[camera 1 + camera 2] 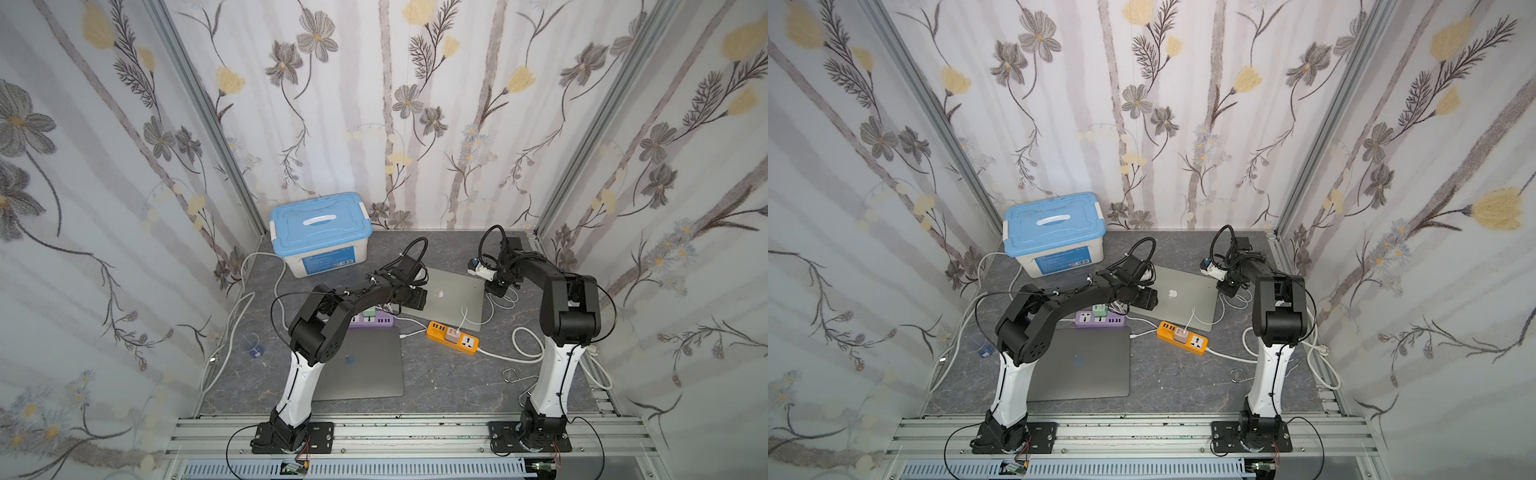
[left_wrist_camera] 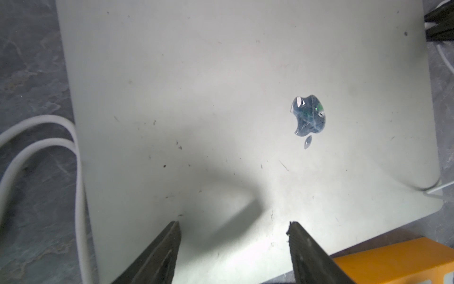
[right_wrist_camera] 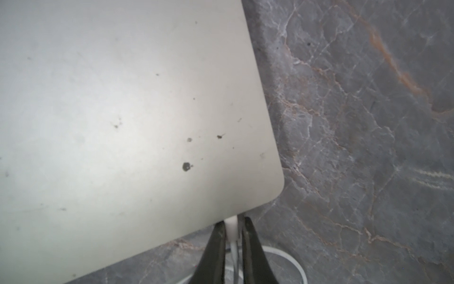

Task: Unplug the laptop charger
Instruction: Remove the charging cable from the laptop, then place the charging cable at the center of the board.

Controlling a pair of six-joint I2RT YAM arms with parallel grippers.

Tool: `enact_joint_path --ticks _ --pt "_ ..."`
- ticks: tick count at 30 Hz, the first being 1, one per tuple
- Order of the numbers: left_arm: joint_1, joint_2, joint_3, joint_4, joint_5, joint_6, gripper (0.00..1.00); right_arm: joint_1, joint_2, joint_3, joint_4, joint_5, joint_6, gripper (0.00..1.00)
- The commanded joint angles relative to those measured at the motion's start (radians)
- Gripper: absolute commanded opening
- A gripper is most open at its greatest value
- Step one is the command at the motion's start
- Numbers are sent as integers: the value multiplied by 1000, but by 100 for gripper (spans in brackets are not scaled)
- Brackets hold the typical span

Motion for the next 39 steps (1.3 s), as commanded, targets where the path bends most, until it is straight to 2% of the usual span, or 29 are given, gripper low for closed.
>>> enact_joint_path --ticks 1,17,23,28,30,32,36,39 --pt "2 23 -12 -133 19 -9 73 1 3 9 9 -6 -17 11" --pt "2 35 18 -153 28 -14 73 -45 -43 -56 40 28 1 7" --pt "0 14 12 -149 38 -12 73 -89 -69 -104 66 100 90 6" --pt "-14 -50 6 -123 47 -4 72 -83 -67 -118 75 154 198 15" --pt "-24 -87 3 -119 47 5 72 -82 -79 -123 94 180 246 24" --pt "-34 -120 1 -120 44 13 72 -86 -104 -124 103 185 296 28" --pt "-54 -192 -13 -131 29 24 72 -89 -238 -194 236 184 400 39" --pt "-80 -244 -34 -142 23 26 72 -89 -358 -233 304 126 493 39"
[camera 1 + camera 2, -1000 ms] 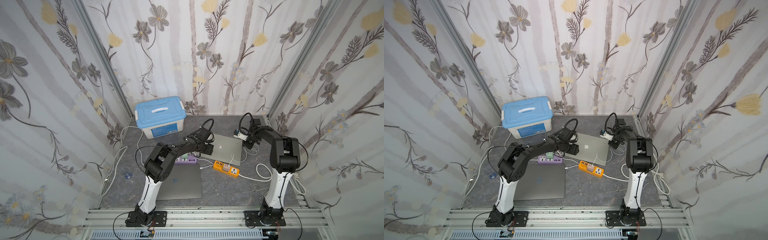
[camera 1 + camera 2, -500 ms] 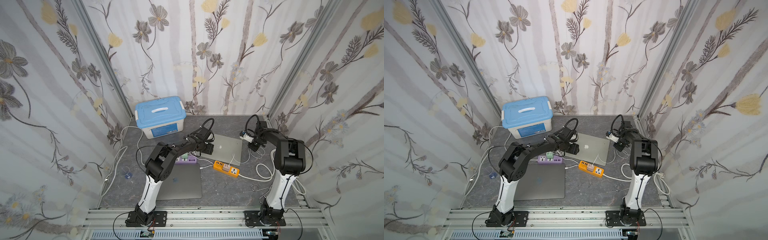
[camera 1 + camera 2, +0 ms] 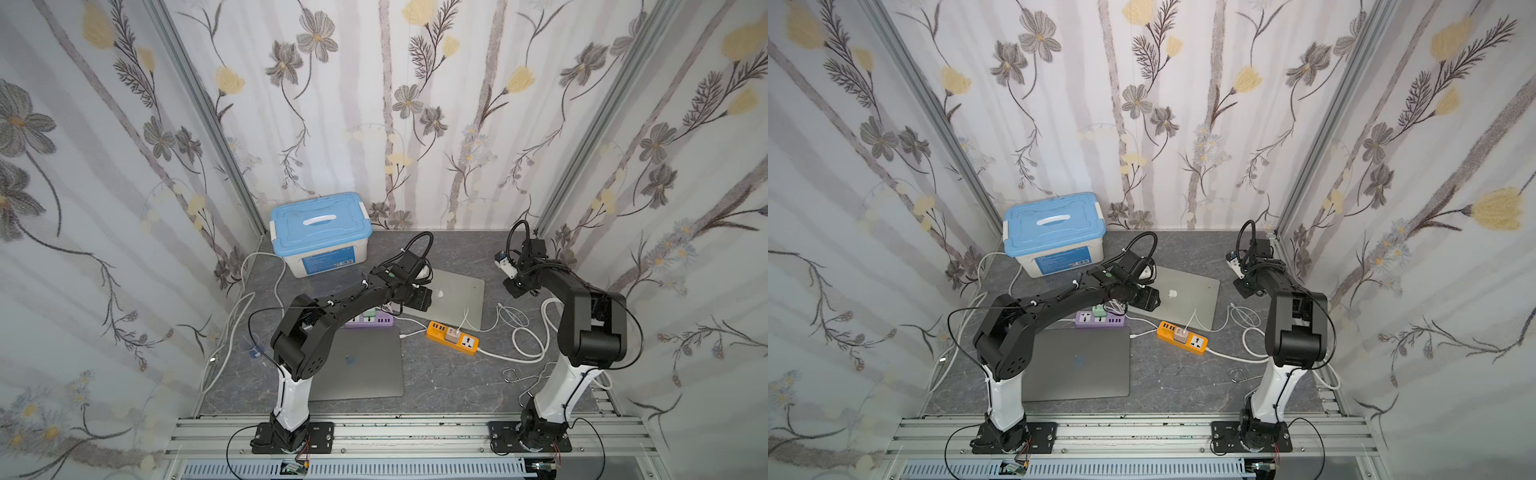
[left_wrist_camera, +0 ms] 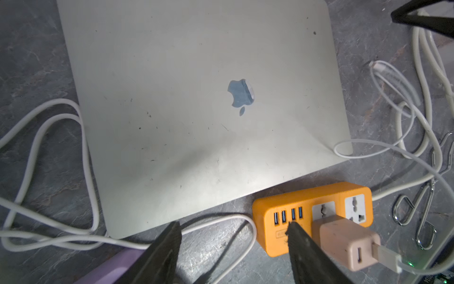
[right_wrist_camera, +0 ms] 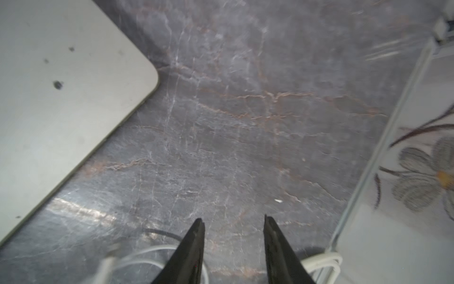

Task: Unplug the laptop charger
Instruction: Remove the charging cable from the plug.

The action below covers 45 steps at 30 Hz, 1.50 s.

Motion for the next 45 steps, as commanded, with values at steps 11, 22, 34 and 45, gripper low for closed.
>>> enact_joint_path --ticks 11,22,34,45 --pt "-121 -184 -265 175 167 -113 71 200 -488 -266 169 -63 669 37" --pt "-96 -226 -367 341 270 -199 71 555 -1027 -699 154 92 1276 35" --pt "-36 -99 -366 476 424 -250 69 950 -954 -680 40 346 1575 32" --pt "-33 -51 -368 515 432 -229 69 1038 -785 -624 -8 426 1714 33"
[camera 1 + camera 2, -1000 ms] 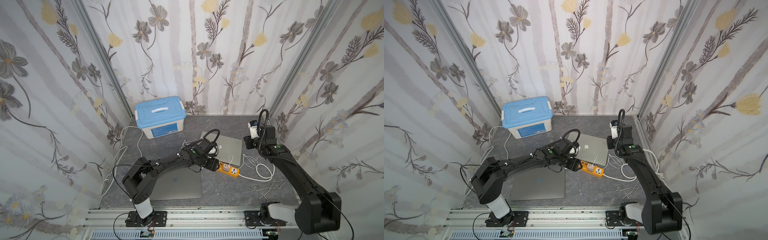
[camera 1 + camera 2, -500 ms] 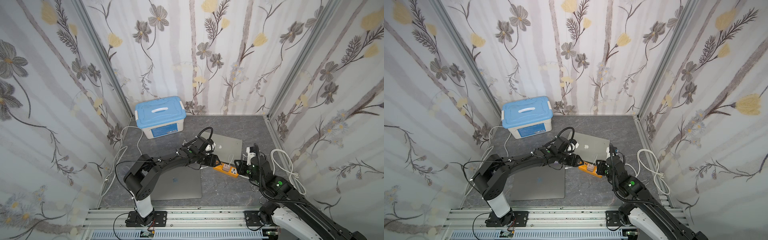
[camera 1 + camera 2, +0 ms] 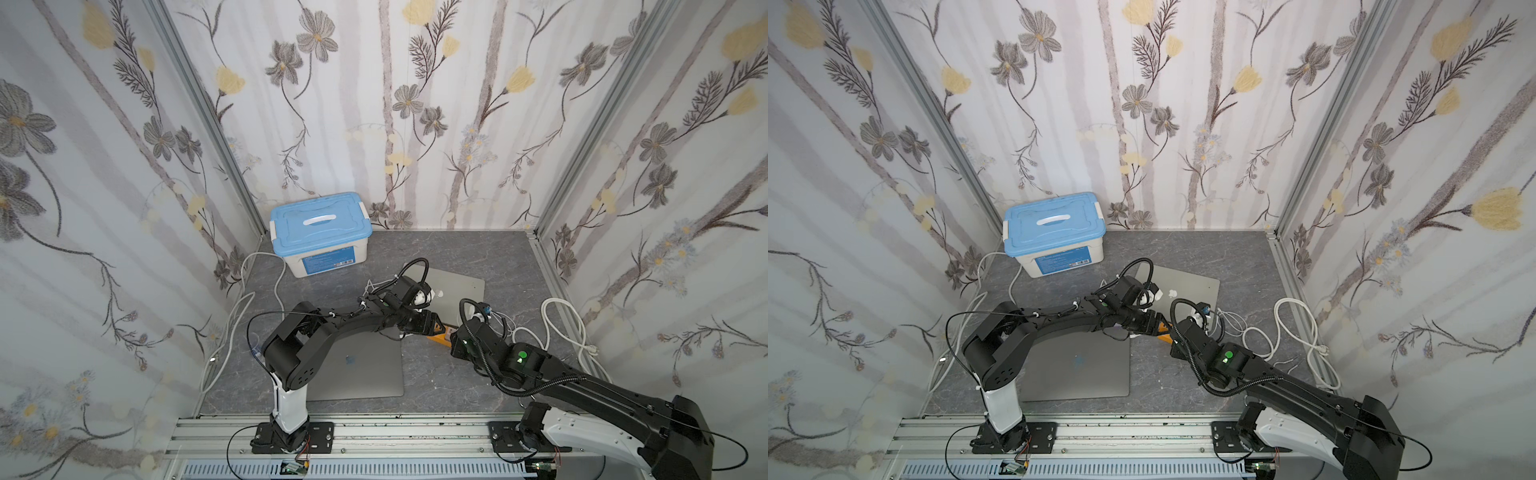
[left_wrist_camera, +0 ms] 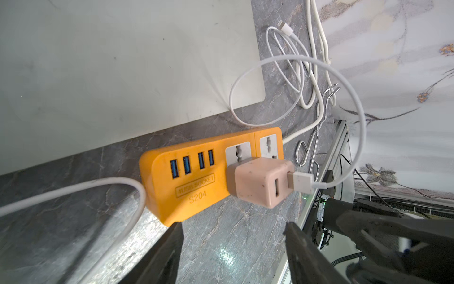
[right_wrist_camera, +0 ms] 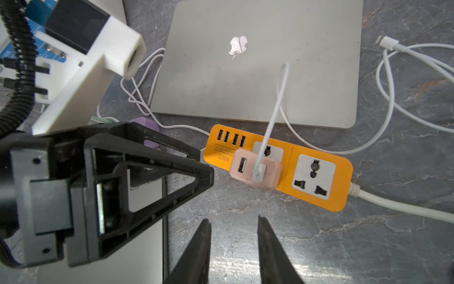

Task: Unplug the laptop charger
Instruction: Remove the charging cable from the plug.

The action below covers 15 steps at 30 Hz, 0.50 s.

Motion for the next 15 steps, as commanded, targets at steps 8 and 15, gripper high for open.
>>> enact_joint_path --ticks 8,15 --pt "-2 33 11 101 38 1 69 22 22 50 -75 121 95 33" --pt "-23 70 33 93 44 12 68 23 40 47 -88 138 116 33"
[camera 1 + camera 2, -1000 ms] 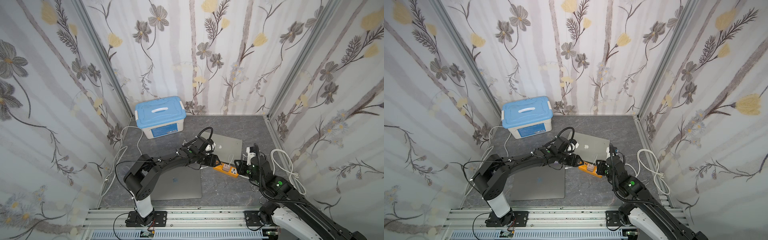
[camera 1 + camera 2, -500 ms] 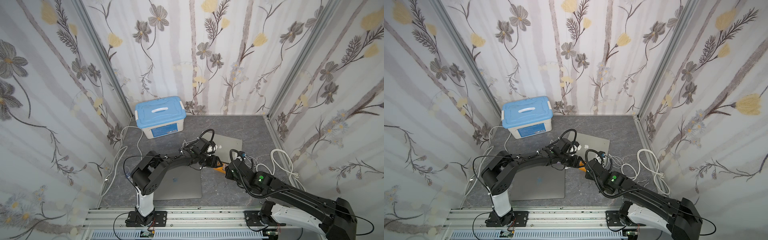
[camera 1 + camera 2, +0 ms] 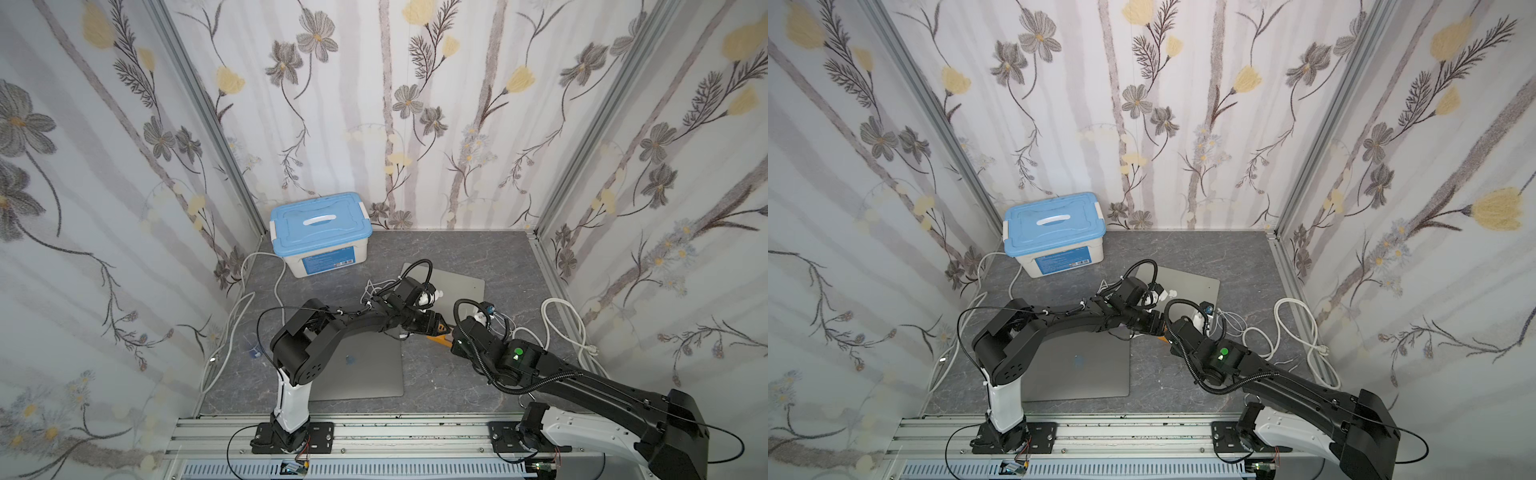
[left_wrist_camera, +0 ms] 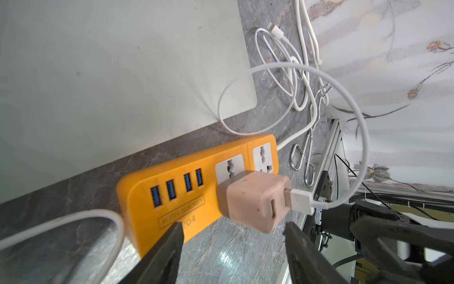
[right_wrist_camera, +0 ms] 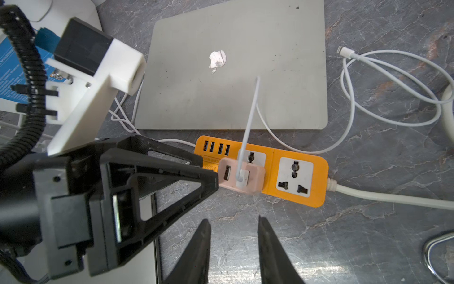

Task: Unplug the laptop charger
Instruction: Remove the charging cable from the plug.

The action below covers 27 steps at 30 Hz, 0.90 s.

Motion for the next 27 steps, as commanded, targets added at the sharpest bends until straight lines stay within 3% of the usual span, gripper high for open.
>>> enact_joint_path --ticks 1,27 --pt "-5 14 11 20 5 14 68 1 11 3 -5 43 31 33" --pt "2 30 -37 -47 -41 8 67 -19 168 82 10 69 28 25"
